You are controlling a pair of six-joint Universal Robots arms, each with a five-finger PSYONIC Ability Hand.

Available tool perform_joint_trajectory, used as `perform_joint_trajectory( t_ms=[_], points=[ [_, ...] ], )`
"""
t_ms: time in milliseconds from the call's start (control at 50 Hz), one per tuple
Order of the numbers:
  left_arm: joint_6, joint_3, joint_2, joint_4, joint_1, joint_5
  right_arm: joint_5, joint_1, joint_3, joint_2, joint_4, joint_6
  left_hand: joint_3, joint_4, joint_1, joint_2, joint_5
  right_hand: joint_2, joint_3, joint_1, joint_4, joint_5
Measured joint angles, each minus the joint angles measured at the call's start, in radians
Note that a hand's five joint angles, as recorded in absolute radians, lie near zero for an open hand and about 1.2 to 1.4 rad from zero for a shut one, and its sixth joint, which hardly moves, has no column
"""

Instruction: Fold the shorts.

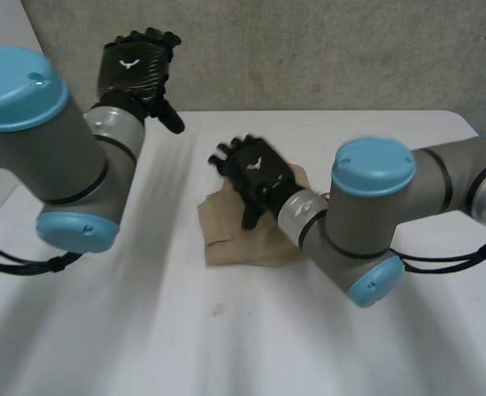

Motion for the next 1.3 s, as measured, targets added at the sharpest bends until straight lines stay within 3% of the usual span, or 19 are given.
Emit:
perform_joint_trajectory(
  t_ms=[180,480,700,900,1000,1060,1160,1300],
  points=[
    [0.003,0.162,-0.172,-0.082,-0.063,0.004,0.119,-0.078,-0.04,-0.064,0.026,0.142,0.0,0.0,0.0,0.0,0.0,0.0,0.0,0.0,0.0,0.0],
    [0.003,0.355,-0.497,-0.334,-0.145,-0.002,0.098,-0.196,-0.265,0.244,0.341,0.183,0.0,0.0,0.0,0.0,0.0,0.0,0.0,0.0,0.0,0.0],
    [0.01,0.384,-0.541,-0.418,-0.136,0.0,0.098,-0.223,-0.273,0.264,0.365,0.171,0.0,0.0,0.0,0.0,0.0,0.0,0.0,-0.019,0.0,0.0],
    [0.012,0.366,-0.305,-0.433,-0.118,0.003,0.104,-0.211,-0.219,0.031,0.374,0.178,0.0,0.0,0.0,0.0,0.0,0.0,0.0,-0.019,0.0,-0.005],
    [0.006,0.323,-0.161,-0.437,-0.081,0.003,0.155,-0.211,-0.174,-0.104,0.339,0.188,0.0,0.0,0.0,0.0,-0.001,0.0,0.0,-0.019,0.0,-0.005],
    [-0.001,0.233,0.02,-0.441,-0.01,0.003,0.271,-0.215,-0.115,-0.252,0.288,0.201,0.0,0.0,0.0,0.0,0.0,0.0,0.0,-0.019,0.0,-0.005],
    [-0.027,0.106,0.18,-0.45,0.063,0.003,0.365,-0.221,-0.047,-0.368,0.275,0.2,0.0,0.0,0.0,0.0,-0.001,0.0,0.0,-0.019,0.0,-0.005],
    [-0.066,-0.041,0.315,-0.466,0.125,0.009,0.395,-0.227,0.048,-0.45,0.293,0.195,0.0,0.0,0.0,0.0,-0.001,0.0,0.0,-0.019,0.0,-0.005]
  ],
)
